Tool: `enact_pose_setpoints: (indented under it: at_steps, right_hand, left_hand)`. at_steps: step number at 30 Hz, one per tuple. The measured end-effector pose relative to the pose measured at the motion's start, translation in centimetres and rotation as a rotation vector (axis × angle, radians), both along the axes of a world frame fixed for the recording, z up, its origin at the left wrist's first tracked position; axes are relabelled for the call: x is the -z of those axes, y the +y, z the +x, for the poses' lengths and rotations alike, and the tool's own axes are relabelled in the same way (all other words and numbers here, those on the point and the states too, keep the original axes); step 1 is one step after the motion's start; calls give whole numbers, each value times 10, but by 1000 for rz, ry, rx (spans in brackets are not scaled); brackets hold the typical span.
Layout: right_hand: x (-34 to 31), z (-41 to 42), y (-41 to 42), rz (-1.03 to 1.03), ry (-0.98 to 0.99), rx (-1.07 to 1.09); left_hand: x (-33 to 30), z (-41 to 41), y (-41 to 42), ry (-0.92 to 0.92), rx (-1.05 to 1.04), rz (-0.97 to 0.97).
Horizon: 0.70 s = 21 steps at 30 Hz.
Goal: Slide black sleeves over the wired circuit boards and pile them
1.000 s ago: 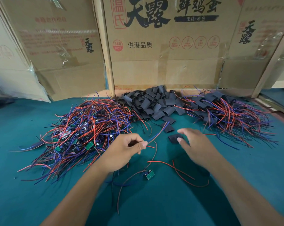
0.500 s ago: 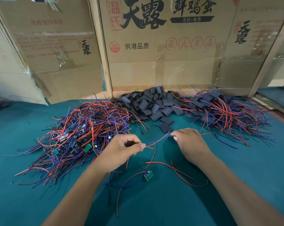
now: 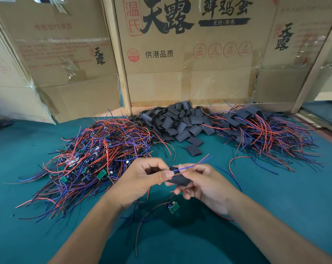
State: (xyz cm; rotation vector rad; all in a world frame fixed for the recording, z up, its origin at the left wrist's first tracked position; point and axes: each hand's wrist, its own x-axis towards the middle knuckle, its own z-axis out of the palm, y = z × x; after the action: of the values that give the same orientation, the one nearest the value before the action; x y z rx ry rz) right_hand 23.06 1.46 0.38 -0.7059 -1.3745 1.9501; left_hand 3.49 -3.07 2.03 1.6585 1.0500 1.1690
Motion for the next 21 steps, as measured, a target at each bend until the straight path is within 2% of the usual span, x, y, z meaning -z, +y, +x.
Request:
enact_pose_setpoints:
  at_steps: [4, 9, 12, 21]
  right_hand:
    - [0, 1, 6, -88, 102, -2]
    - [-7, 20, 34, -126, 272, 248]
    - [-10, 36, 47, -87, 372, 286]
    - [-9, 39, 44, 119, 266, 245]
  left_hand:
    - [-1, -1, 0, -5, -27, -3]
    - [-2, -8, 1, -20, -96, -2]
    - [-3, -10, 1, -21, -98, -5]
    - [-2, -9, 2, 24, -47, -19]
